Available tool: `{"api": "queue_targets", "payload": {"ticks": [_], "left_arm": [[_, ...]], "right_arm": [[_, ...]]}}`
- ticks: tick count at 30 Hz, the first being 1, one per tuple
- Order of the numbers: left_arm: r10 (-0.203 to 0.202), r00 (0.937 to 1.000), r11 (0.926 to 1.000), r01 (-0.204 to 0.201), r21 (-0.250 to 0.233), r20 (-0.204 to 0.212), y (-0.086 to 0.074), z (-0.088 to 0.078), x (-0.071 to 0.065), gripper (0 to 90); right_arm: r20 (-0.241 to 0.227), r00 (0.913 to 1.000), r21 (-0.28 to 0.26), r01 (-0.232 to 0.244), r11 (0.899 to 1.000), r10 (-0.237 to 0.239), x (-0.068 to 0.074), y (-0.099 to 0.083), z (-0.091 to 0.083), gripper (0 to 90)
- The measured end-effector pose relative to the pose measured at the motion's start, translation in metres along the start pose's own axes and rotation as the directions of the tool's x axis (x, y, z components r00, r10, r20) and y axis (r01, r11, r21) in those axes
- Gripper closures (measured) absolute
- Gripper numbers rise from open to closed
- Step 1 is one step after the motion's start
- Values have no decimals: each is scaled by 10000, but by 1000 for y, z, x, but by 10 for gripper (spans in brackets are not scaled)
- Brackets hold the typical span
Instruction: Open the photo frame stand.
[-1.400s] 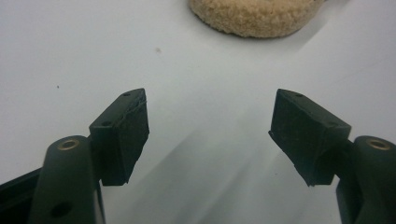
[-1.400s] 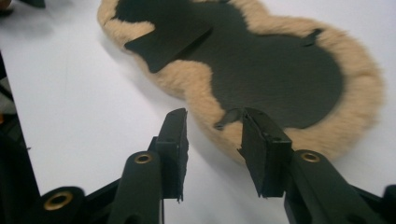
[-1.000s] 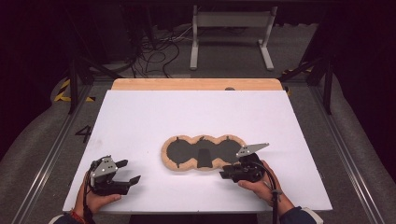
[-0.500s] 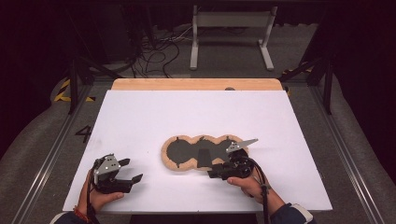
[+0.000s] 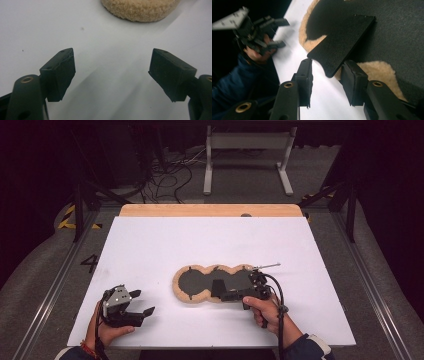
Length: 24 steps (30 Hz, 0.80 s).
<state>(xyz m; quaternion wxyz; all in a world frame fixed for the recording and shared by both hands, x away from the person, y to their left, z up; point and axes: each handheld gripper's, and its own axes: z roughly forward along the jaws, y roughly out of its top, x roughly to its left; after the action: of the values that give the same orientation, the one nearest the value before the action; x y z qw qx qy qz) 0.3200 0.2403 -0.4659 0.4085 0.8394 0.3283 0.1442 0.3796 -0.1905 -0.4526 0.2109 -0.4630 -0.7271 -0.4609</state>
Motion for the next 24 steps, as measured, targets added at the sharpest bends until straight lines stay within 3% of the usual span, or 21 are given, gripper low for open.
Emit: {"api": "queue_targets", "payload": {"ticks": [1, 7, 10, 12, 14, 16, 18, 21, 24], "left_arm": [[-72, 10000, 10000, 72, -19, 20, 2, 1, 1, 215], [-465, 9977, 9982, 483, -356, 498, 18, 12, 9, 208], [-662, 9924, 9970, 698, -323, 1033, 26, 23, 10, 209], [-761, 9896, 9965, 796, -238, 1219, 32, 31, 11, 205], [-878, 9869, 9957, 910, -177, 1350, 34, 34, 12, 194], [-1207, 9789, 9918, 1260, -219, 1651, 43, 44, 15, 194], [-1278, 9767, 9907, 1339, -244, 1725, 45, 46, 16, 193], [-1692, 9643, 9841, 1767, -193, 2038, 50, 56, 19, 189], [-2127, 9428, 9756, 2194, 25, 2565, 54, 65, 21, 188]], "right_arm": [[-139, 9991, -193, -399, 9990, 396, -3, 2, 2, 620], [-675, 9876, -631, -1459, 9873, 1417, -12, 4, 9, 603], [-762, 9825, -805, -1760, 9811, 1700, -14, 2, 9, 629], [-849, 9753, -920, -2113, 9731, 2037, -16, 1, 10, 655], [-786, 9751, -899, -2143, 9726, 2075, -15, 1, 10, 654], [-709, 9765, -887, -2093, 9738, 2034, -14, 2, 10, 654], [-694, 9774, -880, -2056, 9747, 1999, -14, 2, 11, 652], [-505, 9804, -919, -1946, 9766, 1907, -11, 3, 12, 646], [-483, 9844, -963, -1733, 9801, 1693, -11, 2, 12, 647]]}}
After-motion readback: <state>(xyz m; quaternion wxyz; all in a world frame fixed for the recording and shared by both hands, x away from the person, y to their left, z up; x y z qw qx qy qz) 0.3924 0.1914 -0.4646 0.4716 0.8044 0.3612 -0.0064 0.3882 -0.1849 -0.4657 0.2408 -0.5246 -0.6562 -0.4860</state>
